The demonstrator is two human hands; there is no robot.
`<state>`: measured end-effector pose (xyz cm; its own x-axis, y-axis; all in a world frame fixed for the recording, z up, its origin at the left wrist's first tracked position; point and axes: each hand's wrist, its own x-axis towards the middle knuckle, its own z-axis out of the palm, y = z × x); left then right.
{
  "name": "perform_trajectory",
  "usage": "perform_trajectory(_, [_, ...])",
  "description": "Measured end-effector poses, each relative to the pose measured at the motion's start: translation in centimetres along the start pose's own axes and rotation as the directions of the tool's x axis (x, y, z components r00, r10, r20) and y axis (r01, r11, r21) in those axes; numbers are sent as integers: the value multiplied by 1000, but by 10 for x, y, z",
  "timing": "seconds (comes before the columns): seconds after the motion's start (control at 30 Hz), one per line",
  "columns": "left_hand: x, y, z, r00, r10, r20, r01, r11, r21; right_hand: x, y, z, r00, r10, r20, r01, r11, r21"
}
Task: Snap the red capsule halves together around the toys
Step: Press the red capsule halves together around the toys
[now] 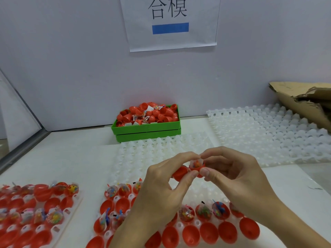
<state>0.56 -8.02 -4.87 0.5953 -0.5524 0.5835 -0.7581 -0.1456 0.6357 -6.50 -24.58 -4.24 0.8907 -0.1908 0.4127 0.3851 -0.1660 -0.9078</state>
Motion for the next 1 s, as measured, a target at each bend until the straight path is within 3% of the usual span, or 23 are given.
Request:
perform_trajectory(0.47, [1,2,-1,1000,22,4,-22,999,-26,0,0,1,1000,-29,-3,29,999,-20])
perform_trajectory(0.67, [0,0,1,990,-136,-26,134,988,-71,0,1,0,997,-70,-37,66,993,-93])
perform_trajectory(0.9, [1,4,1,987,-147,-63,139,983,-117,0,4,2,991,-97,-96,88,992,-94])
perform_trajectory(1.0, [1,7,1,990,-119,-73,115,992,-57,0,6,3,989,-114,-95,105,989,-104])
